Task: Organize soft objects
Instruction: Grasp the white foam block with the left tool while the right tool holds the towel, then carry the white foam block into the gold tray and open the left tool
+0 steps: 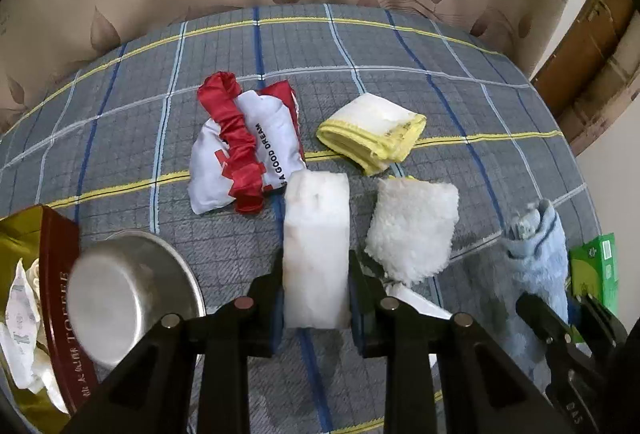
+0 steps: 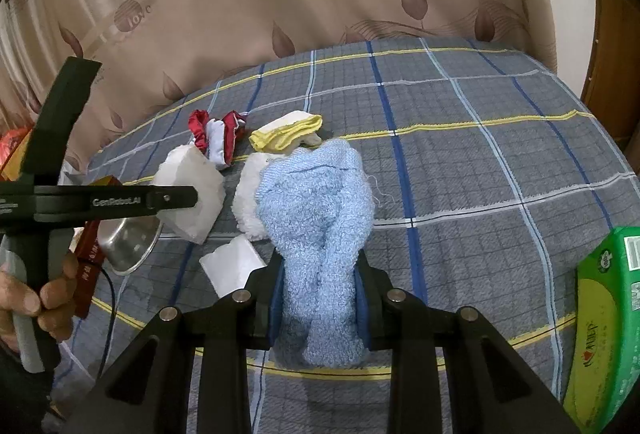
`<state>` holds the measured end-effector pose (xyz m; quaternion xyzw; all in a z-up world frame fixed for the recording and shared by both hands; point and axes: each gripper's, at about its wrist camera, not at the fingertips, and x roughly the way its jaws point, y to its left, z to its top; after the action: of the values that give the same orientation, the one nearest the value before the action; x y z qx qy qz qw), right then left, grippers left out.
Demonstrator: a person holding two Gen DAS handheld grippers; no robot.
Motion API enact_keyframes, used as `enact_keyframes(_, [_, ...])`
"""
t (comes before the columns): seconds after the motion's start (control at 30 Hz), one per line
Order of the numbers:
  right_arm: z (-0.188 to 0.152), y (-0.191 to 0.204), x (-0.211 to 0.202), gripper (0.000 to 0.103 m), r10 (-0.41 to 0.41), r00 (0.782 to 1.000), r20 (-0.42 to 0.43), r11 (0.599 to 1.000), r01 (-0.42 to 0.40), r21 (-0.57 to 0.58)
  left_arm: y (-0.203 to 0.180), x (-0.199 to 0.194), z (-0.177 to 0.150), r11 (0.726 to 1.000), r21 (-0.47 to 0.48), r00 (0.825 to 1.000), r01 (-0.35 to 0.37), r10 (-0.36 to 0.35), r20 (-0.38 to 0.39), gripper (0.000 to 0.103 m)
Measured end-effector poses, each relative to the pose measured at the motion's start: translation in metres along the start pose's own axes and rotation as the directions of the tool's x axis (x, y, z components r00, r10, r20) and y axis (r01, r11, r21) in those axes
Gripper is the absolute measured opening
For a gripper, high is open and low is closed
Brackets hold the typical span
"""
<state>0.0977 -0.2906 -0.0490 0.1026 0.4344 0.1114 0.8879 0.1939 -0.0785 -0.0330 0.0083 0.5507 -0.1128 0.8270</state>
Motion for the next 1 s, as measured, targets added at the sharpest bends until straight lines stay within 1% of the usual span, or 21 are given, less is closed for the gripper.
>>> enact_keyframes(0.17, [0.0, 0.001, 0.0, 0.026, -0.027, 1.0, 0.008, 0.999, 0.028, -0.022, 0.002, -0.009, -0.006, 1.0, 0.007, 1.0, -0.013, 0.013, 0.007, 0.026])
enact_keyframes(0.43, [-0.001, 0.003, 0.0, 0.026, -0.037, 0.999, 0.011, 0.999, 0.038, -0.032, 0.01, -0.028, -0.021, 0.999, 0.007, 0.999, -0.036, 0.036, 0.017, 0.026])
enact_keyframes(0.77, [-0.002, 0.005, 0.003, 0.026, -0.05, 0.999, 0.008, 0.998, 0.05, -0.046, 0.032, -0.058, -0.036, 0.998, -0.017, 0.998, -0.055, 0.056, 0.038, 0.026])
enact_keyframes(1.0, [-0.003, 0.006, 0.003, 0.026, -0.059, 0.998, 0.011, 0.997, 0.059, -0.053, 0.052, -0.083, -0.039, 0.997, -0.036, 0.996, -0.063, 0.065, 0.063, 0.026])
